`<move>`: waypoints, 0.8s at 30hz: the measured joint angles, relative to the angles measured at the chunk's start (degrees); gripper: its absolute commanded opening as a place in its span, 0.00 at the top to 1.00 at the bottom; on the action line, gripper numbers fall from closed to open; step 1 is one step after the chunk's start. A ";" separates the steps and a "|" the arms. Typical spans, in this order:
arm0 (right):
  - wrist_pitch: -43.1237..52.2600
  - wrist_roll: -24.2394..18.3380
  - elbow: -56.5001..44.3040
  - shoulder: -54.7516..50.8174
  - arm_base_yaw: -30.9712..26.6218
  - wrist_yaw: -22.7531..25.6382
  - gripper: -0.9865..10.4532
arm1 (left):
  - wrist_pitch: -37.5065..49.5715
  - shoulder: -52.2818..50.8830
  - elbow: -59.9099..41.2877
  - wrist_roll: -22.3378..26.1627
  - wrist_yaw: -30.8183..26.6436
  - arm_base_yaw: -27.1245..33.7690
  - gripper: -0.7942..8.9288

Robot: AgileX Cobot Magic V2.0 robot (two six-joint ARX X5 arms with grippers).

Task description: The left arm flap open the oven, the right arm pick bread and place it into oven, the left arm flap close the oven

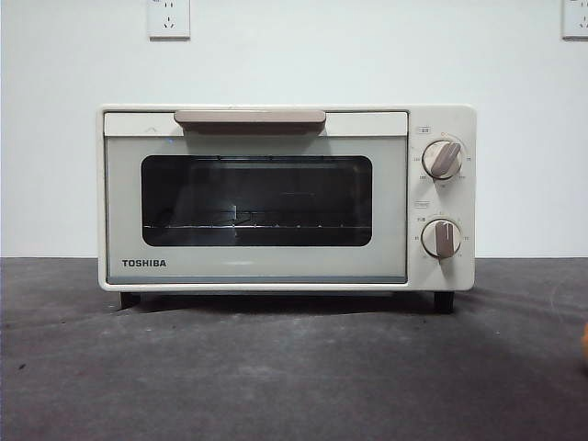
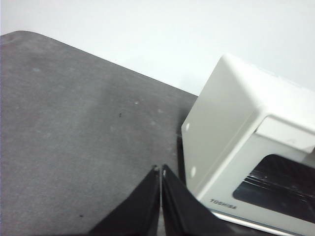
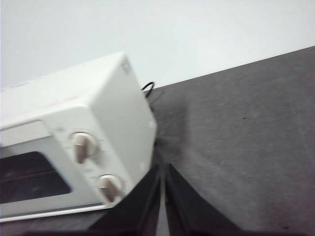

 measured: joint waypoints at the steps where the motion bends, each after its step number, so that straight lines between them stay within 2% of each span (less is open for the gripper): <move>1: -1.09 -0.04 1.84 1.33 0.00 -1.09 0.90 | -0.74 1.46 1.88 -0.02 0.26 0.00 0.91; 7: -6.95 -0.92 11.26 9.29 0.00 -8.07 0.90 | -4.22 10.49 14.01 0.98 4.63 0.00 0.91; 11: -11.04 -2.95 18.10 14.64 0.00 -13.94 0.90 | -8.72 16.90 21.92 1.99 10.60 -0.87 0.91; 16: -15.93 -5.68 24.17 19.04 0.31 -21.68 0.90 | -14.19 22.34 26.77 3.96 18.67 -4.11 0.91; 24: -22.43 -13.16 30.67 23.45 4.94 -23.69 0.90 | -18.45 27.50 29.05 8.87 25.53 -11.04 0.91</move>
